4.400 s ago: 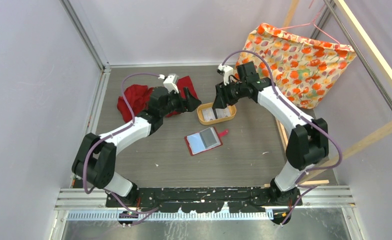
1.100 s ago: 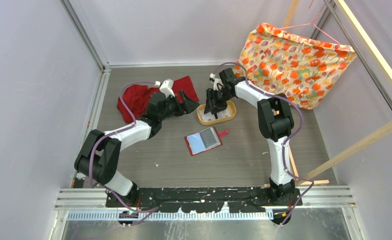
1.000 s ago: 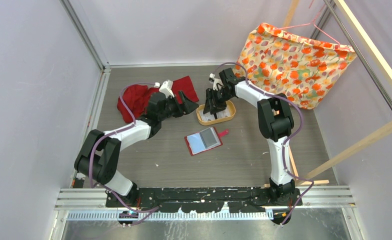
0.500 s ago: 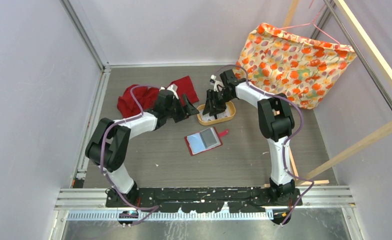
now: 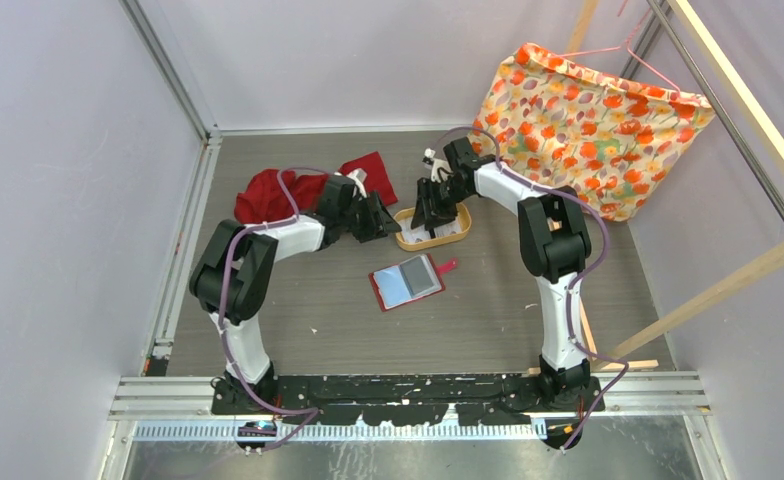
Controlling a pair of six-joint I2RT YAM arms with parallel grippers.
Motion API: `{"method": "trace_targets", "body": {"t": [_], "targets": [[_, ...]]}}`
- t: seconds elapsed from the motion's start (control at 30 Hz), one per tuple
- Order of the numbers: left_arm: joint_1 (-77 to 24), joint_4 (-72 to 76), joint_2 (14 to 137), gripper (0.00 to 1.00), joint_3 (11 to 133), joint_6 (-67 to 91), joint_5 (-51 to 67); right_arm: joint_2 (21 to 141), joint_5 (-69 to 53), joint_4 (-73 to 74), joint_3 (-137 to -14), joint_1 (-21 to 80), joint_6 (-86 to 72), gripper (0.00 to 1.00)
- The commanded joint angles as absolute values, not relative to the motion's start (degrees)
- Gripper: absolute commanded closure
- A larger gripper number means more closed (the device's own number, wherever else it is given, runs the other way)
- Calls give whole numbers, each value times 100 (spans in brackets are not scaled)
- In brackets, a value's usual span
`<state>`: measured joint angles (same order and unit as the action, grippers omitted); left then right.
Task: Put the credit cards into the card holder
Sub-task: Pick up the credit card from the storage box.
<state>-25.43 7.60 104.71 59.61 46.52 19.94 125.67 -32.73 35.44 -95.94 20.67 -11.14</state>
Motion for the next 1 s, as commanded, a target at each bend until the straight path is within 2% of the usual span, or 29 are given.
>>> {"method": "trace_targets", "body": {"t": [0.0, 0.27, 0.97], "targets": [[-2514, 556, 10787, 57, 6315, 4451, 2487, 12553, -3520, 3584, -9813, 2175, -1055, 50], [-2509, 447, 10969, 78, 6439, 4407, 2747, 12479, -3888, 3480, -9780, 2211, -1231, 52], [-2461, 851, 10908, 83, 6232, 4511, 2964, 12169, -4919, 2563, -9428, 2208, -2311, 53]]}}
